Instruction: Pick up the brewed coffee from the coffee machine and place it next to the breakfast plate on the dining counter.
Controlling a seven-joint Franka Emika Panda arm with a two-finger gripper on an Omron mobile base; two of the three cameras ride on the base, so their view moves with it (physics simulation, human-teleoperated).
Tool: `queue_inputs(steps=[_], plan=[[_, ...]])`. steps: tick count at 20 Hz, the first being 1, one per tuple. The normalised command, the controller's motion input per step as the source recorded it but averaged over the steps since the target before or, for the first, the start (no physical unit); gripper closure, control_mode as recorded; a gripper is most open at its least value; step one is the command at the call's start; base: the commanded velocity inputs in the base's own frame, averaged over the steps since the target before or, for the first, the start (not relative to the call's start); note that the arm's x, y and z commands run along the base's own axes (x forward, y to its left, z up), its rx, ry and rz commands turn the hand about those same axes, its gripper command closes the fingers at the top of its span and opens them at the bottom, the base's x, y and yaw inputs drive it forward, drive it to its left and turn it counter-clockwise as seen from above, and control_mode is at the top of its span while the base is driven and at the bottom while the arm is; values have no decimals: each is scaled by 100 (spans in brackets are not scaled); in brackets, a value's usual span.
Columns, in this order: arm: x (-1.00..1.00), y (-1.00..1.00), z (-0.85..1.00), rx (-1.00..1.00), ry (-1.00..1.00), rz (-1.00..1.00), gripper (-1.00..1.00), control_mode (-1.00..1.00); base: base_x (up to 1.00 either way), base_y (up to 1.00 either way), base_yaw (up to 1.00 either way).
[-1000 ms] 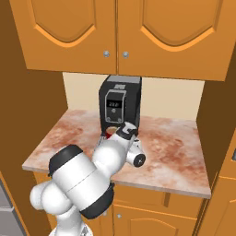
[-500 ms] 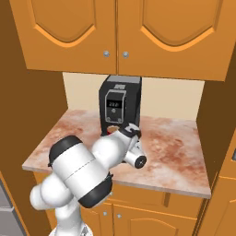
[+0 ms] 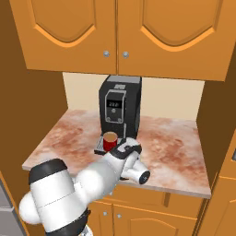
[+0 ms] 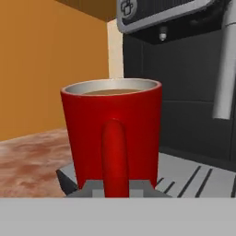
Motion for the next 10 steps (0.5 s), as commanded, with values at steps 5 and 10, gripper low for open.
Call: queue_inputs(steps=[5,10], plan=[[-72,0,59,-2,0,8,100,-100,0,0,0],[-56,1,84,-3,0,9,100,-100,0,0,0]])
